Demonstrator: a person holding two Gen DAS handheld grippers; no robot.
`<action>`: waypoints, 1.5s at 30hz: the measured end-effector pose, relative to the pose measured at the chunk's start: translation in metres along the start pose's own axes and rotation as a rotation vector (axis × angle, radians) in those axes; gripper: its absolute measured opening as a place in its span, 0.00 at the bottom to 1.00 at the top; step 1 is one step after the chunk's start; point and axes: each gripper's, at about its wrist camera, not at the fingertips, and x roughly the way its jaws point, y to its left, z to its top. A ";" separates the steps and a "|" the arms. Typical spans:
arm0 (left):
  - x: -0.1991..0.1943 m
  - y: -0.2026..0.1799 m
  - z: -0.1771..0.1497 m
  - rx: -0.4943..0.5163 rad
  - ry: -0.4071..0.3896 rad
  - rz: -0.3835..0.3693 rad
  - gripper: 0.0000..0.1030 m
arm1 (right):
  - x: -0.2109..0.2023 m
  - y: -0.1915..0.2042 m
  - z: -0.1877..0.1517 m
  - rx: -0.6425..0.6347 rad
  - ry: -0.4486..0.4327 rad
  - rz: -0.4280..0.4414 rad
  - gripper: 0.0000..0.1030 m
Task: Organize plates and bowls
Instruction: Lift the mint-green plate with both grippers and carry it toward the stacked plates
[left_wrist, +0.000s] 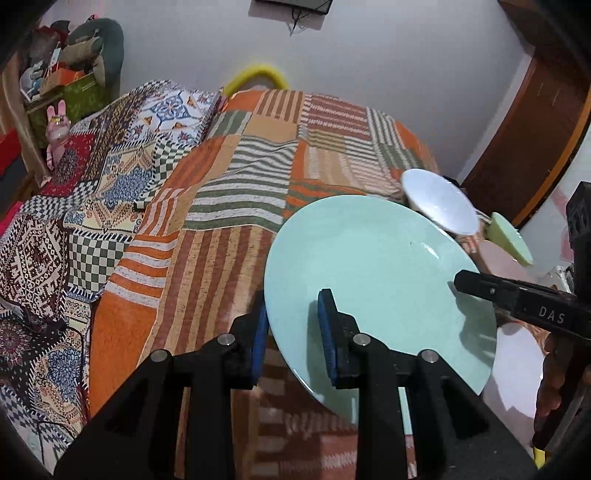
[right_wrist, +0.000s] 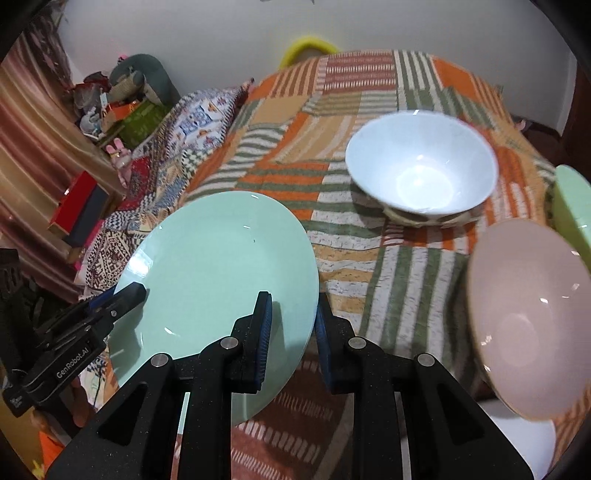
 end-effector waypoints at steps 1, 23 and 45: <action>-0.005 -0.003 -0.001 0.007 -0.007 0.002 0.25 | -0.008 0.002 -0.002 -0.010 -0.021 -0.010 0.20; -0.096 -0.082 -0.023 0.098 -0.109 -0.089 0.25 | -0.115 -0.021 -0.057 0.009 -0.209 -0.021 0.20; -0.065 -0.150 -0.063 0.188 0.007 -0.200 0.25 | -0.149 -0.079 -0.119 0.142 -0.204 -0.115 0.20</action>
